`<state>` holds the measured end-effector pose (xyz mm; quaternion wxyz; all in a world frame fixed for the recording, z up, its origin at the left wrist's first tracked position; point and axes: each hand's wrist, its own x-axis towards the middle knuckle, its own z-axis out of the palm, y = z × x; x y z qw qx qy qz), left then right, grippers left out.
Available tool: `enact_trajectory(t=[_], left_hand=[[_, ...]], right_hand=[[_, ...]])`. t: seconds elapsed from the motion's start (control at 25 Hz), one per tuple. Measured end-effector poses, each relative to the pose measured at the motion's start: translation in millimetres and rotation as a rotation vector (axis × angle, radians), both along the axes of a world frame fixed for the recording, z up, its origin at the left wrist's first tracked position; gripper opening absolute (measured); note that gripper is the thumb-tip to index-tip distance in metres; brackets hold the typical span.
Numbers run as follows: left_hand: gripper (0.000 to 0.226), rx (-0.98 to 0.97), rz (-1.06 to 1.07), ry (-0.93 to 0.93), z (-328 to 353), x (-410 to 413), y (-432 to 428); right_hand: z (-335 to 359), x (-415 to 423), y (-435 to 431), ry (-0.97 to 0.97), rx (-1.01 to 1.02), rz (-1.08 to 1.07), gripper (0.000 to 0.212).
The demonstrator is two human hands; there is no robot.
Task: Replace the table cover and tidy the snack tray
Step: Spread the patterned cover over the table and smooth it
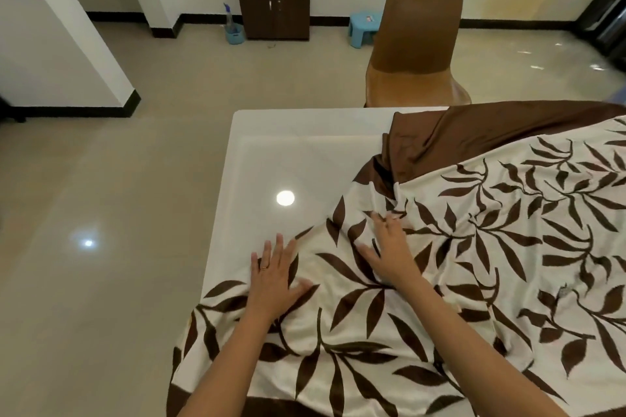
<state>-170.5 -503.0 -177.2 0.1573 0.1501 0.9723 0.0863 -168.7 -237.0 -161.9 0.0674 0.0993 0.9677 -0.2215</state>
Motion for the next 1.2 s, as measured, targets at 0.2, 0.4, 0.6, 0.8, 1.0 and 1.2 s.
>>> enact_trajectory(t=[0.2, 0.4, 0.6, 0.8, 1.0, 1.2], left_hand=[[0.091, 0.055, 0.162, 0.078, -20, -2, -29], [0.092, 0.174, 0.223, 0.123, -15, -17, -48], [0.080, 0.470, 0.177, 0.018, -3, -39, 8], [0.074, 0.507, -0.063, -0.227, 12, -53, 58], [0.042, 0.465, -0.389, -0.035, 6, -34, 71], [0.061, 0.412, -0.449, -0.111, -6, -7, 79]], right_hand=[[-17, -40, 28, -0.134, 0.123, -0.195, 0.081], [-11, -17, 49, -0.052, 0.117, -0.501, 0.057], [16, -1, 29, 0.392, -0.278, -0.703, 0.035], [42, 50, 68, 0.573, -0.339, -1.245, 0.031], [41, 56, 58, 0.185, 0.193, -1.272, 0.040], [35, 4, 26, -0.224, 0.229, -0.770, 0.079]])
